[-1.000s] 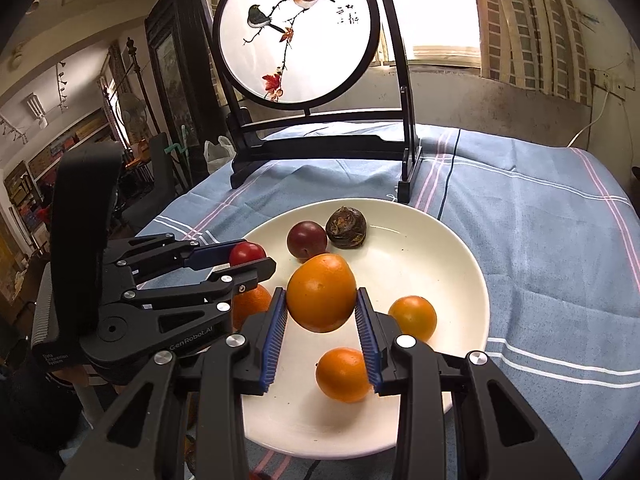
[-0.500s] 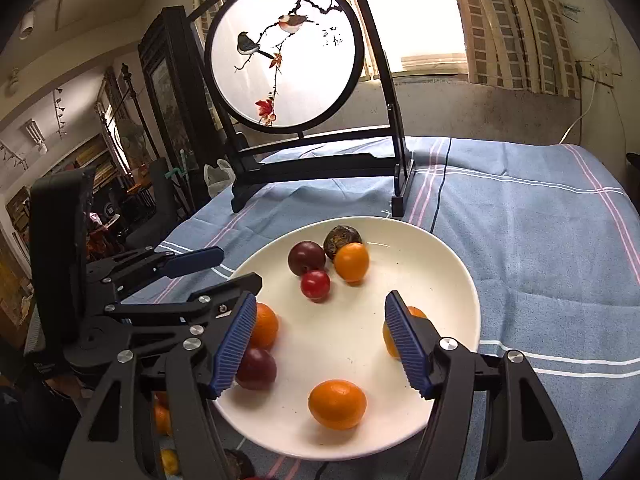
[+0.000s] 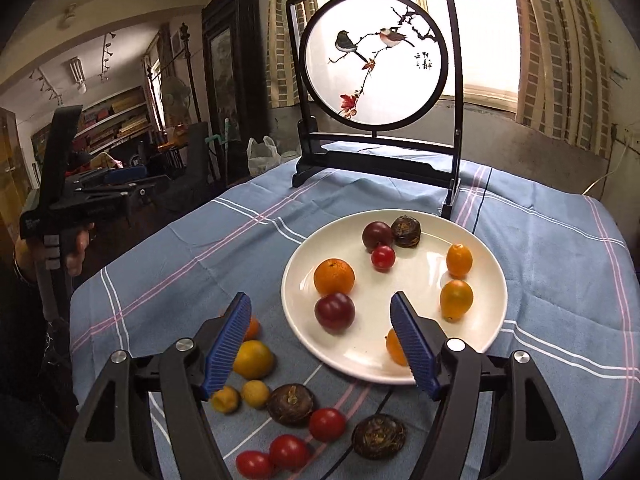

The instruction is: Organize fruits

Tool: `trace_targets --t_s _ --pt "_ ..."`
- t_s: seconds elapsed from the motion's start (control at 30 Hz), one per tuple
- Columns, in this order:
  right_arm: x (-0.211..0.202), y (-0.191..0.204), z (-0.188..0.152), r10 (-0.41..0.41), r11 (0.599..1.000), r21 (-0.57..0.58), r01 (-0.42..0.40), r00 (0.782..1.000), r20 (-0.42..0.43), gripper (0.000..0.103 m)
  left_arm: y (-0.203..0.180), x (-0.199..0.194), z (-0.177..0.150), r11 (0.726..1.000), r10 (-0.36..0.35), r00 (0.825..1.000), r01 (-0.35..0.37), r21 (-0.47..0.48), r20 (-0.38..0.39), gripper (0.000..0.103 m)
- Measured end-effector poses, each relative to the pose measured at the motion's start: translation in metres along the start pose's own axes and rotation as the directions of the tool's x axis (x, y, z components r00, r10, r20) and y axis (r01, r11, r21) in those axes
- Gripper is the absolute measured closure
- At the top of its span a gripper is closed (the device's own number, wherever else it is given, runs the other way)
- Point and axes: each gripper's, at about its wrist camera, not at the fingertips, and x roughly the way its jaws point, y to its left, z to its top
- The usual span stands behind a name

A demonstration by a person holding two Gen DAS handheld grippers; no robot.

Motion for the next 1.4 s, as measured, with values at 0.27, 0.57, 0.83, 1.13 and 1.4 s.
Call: trace_targets --t_s 0.27,0.57,0.83,1.13,1.4 --pt "-0.028 0.028 -0.038 -0.023 0.999 -0.04 0.02 0.997 -0.067 0.03 0.007 -0.019 -0.035 0.999 -0.029 1.0 0.03 0.031 -0.011 0.025" --pt "-0.015 0.046 -0.088 -0.011 0.997 -0.071 -0.007 0.969 -0.246 0.031 -0.047 -0.025 -0.08 0.958 -0.223 0.97 0.237 0.162 -0.097 0.024" --pt "0.016 0.052 -0.104 0.035 0.998 -0.045 -0.053 0.94 -0.34 0.054 -0.104 -0.038 -0.116 0.847 -0.418 0.879 0.468 0.252 -0.229 0.024" --pt "0.019 0.04 -0.101 0.101 0.995 0.026 -0.098 0.942 -0.321 0.076 -0.145 -0.016 -0.126 0.81 -0.46 0.823 0.543 0.221 -0.334 0.044" --pt "-0.007 0.019 -0.104 0.085 0.996 0.057 -0.071 0.956 -0.282 0.076 -0.174 0.007 -0.124 0.829 -0.423 0.829 0.517 0.213 -0.366 0.057"
